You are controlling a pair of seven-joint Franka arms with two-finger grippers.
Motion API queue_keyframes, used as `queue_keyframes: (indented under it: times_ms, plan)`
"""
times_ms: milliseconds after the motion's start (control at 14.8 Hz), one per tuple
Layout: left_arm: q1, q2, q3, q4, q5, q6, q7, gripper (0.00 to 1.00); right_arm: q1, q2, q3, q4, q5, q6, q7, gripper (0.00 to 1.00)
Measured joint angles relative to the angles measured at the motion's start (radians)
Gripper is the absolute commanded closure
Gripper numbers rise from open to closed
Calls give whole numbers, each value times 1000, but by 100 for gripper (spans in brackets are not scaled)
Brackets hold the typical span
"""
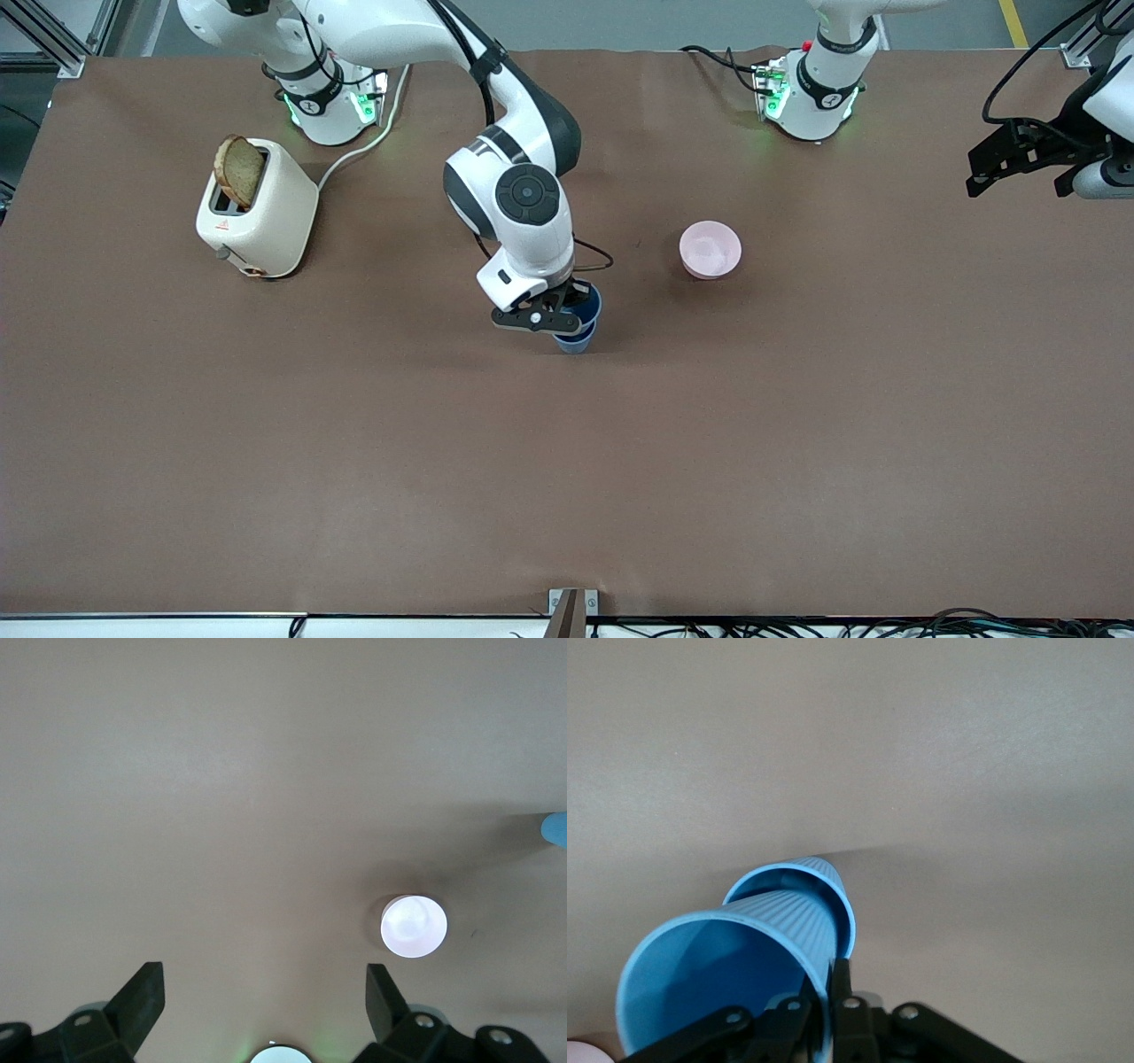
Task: Stack blue cups with both arms
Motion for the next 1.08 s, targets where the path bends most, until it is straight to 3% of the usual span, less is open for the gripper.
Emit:
queue_keyframes:
  times_ms: [203, 338, 405, 541, 608, 743, 1081]
  plan:
    - [1, 0, 0, 0, 0, 0, 4, 0, 0, 3, 0, 0, -1, 0, 0, 84]
    - [2, 0, 0, 0, 0, 0, 14, 0, 0, 3, -1, 0, -3, 0, 0, 68]
    - [2, 0, 0, 0, 0, 0, 18, 0, 0, 3, -4, 1, -3, 0, 0, 52]
    - [3, 0, 1, 0, 0, 0, 20, 0, -5, 3, -14, 10, -4, 0, -1, 11]
    - [3, 0, 1, 0, 0, 0, 20, 0, -11, 0, -21, 17, -4, 1, 0, 3]
    - [4, 0, 2, -1, 0, 0, 20, 0, -47, -30, -35, 36, -10, -12, 0, 0]
    - [4, 0, 2, -1, 0, 0, 20, 0, -191, -219, -84, 50, -42, -175, -6, 0]
